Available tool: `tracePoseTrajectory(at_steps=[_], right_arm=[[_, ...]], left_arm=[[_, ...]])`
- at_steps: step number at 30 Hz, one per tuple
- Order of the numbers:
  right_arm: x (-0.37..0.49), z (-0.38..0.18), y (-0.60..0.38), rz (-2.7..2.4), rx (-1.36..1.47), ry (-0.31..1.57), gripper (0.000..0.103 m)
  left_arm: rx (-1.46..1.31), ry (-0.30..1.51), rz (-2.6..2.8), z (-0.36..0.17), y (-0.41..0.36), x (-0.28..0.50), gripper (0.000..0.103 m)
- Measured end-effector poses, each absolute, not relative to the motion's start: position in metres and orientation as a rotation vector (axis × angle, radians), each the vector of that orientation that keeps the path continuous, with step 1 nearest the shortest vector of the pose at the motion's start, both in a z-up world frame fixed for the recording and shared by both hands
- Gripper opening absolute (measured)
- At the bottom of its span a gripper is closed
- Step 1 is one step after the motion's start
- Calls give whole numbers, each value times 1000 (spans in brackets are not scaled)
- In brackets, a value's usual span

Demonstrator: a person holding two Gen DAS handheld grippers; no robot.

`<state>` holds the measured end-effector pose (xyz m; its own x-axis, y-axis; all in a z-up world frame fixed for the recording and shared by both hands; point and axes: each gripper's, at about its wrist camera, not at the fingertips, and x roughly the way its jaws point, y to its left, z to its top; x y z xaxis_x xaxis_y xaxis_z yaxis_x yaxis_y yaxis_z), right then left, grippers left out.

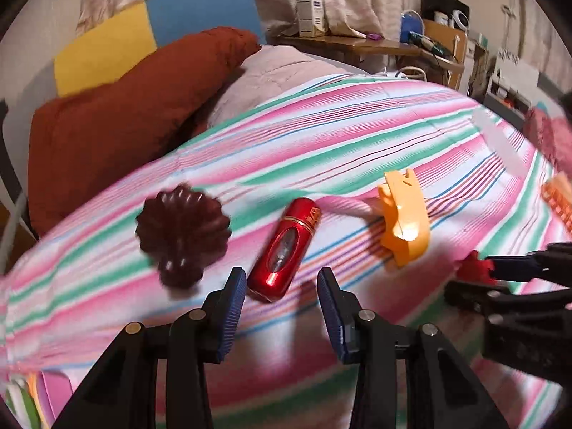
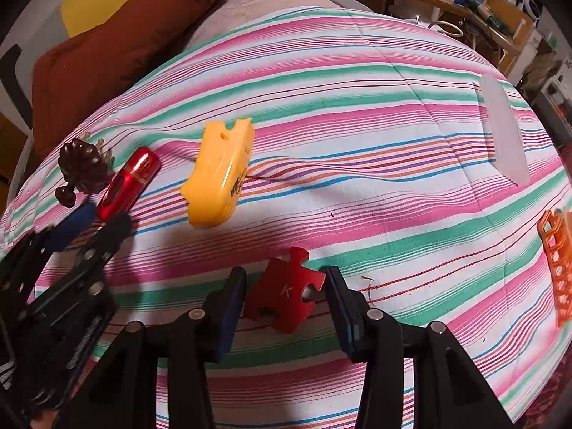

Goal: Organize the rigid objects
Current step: 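Close left tool around the red cylinder and lift it while right tool holds the puzzle piece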

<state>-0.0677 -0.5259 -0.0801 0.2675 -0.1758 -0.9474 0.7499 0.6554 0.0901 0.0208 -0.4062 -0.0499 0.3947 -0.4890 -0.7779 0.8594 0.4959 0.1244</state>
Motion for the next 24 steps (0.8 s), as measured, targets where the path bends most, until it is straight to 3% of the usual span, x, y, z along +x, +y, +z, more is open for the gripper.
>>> tracePoseTrajectory(at_steps=[10,24], right_arm=[[-67,-81,-523,-686,602,1131,48],[-67,-83,-520,-689,587,1129,48]], left_arm=[[582,710,-1004,-58,-405,9,25],[518,787,-1051,-51,-346,-28,28]])
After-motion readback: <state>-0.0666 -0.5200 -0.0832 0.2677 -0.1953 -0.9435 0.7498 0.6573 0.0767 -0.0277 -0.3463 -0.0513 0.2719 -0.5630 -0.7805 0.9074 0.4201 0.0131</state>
